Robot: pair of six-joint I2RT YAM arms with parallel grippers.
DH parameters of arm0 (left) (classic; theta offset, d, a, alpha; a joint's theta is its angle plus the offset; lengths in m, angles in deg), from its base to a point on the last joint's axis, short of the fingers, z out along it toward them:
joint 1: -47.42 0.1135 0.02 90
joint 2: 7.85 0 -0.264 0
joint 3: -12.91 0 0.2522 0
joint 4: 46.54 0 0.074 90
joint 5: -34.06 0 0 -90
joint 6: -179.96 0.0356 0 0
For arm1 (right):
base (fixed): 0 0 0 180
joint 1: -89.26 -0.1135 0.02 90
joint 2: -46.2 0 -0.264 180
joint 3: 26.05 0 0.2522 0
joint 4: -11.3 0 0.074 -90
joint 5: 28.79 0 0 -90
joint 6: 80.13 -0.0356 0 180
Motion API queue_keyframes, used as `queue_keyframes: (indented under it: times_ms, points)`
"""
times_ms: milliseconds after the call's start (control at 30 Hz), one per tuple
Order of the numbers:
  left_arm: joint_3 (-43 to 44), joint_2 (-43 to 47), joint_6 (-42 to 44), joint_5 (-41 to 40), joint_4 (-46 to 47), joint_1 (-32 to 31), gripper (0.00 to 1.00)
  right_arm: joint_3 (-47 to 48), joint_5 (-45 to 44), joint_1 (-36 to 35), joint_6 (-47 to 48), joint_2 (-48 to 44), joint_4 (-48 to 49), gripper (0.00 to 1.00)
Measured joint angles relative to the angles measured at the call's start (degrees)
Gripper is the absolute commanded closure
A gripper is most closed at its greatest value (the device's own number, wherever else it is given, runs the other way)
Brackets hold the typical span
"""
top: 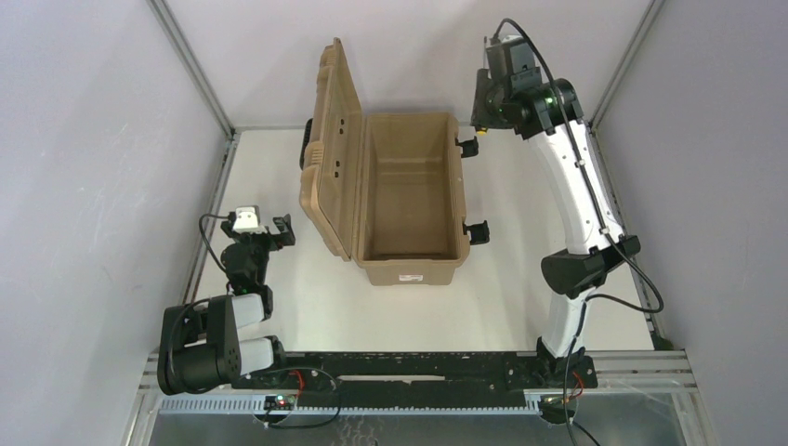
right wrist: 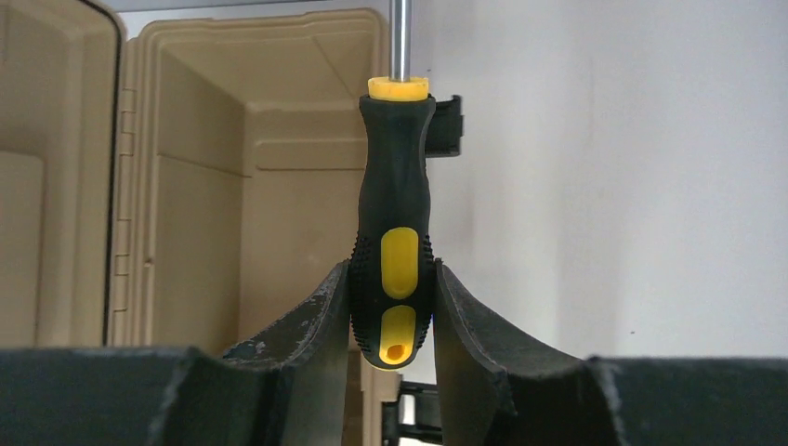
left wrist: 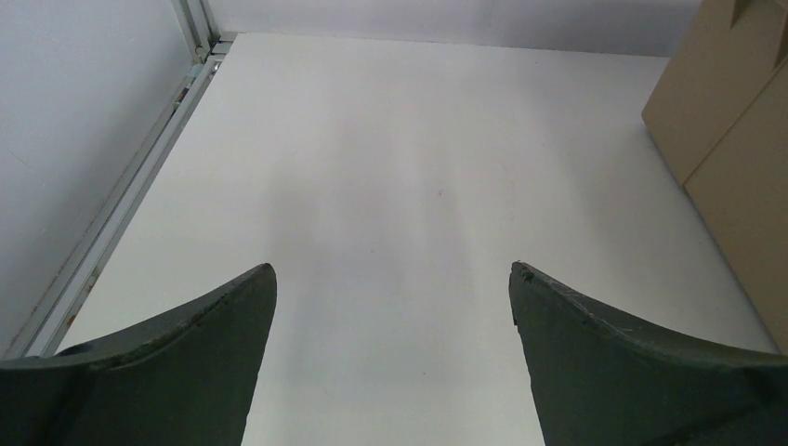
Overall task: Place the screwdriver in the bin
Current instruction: Place the screwdriver in the bin.
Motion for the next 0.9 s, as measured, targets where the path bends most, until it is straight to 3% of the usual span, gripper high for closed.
queue_keyframes:
  times_ms: [333,900]
  points:
    - [0.0,0.0,0.0,0.0,0.0,0.0,0.0,-3.41,-0.37,-6.73,-4.9,0.0,-1.62,1.0]
    - [0.0,0.02,0.0,0.0,0.0,0.0,0.0,-3.67,2.4,-9.81,-9.38,5.11,-5.31,1.0]
